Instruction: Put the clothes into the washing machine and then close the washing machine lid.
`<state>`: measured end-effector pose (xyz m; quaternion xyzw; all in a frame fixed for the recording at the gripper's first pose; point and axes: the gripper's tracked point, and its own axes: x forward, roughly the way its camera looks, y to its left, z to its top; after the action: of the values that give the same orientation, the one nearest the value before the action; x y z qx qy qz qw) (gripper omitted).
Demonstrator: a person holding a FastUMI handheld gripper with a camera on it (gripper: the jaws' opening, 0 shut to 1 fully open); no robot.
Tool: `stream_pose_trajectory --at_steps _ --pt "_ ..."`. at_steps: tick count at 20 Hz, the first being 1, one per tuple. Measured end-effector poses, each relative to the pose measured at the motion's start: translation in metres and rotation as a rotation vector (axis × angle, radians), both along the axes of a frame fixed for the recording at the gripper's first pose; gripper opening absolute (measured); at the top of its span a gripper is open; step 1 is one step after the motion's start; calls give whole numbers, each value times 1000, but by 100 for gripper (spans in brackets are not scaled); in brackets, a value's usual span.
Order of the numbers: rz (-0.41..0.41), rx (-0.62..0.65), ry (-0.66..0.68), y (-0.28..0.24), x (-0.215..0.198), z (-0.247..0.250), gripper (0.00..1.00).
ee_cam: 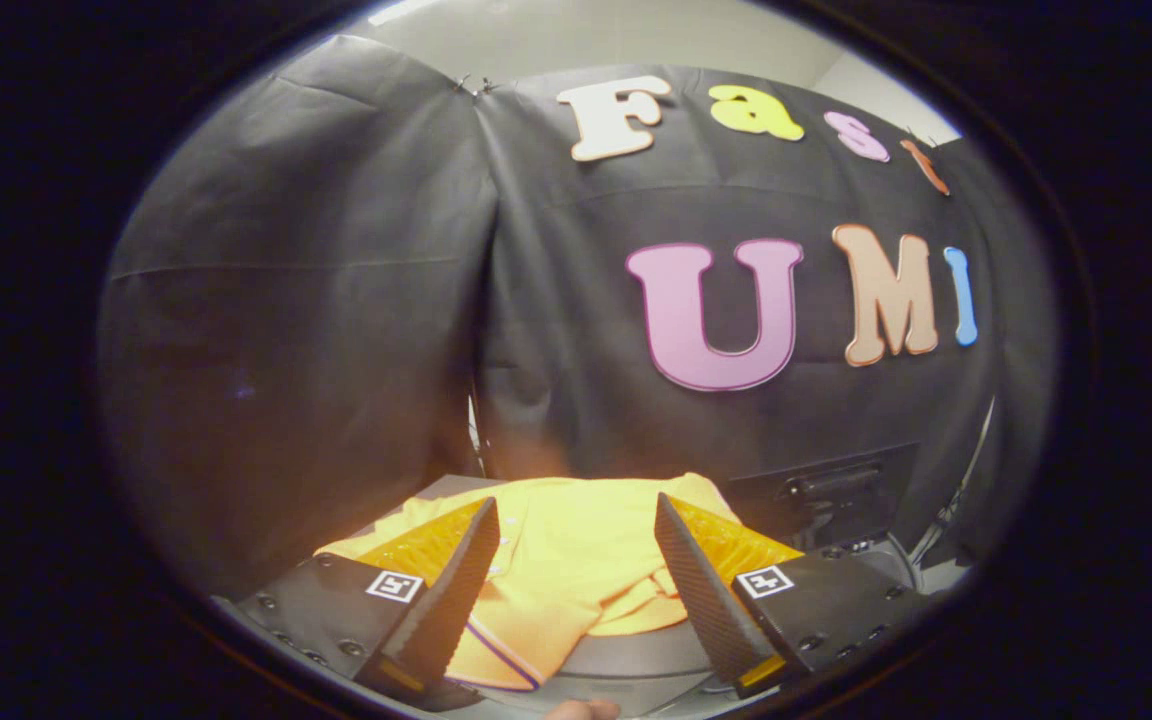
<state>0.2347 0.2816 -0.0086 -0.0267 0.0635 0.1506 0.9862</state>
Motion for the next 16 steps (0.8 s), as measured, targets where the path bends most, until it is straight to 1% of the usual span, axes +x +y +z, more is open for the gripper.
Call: stream_pose_trajectory --at_steps 4,5,7,8,10,11,12,13,14,15,16 --pt "28 -94 163 31 31 -51 98" --pt "21 -115 216 32 35 -64 98" --pt "-31 -156 308 26 43 -87 98" --pt "-42 -180 344 24 45 -95 98" --pt "-32 -225 382 29 49 -105 98" --pt "-40 -208 382 30 54 -105 98" --pt "-58 -190 413 28 56 -109 98" --pt "-94 -159 416 26 60 -107 98" --pt "-156 -157 435 23 65 -111 98" --pt "-176 -200 421 25 66 -107 95" --pt "-160 -248 420 30 67 -104 93"
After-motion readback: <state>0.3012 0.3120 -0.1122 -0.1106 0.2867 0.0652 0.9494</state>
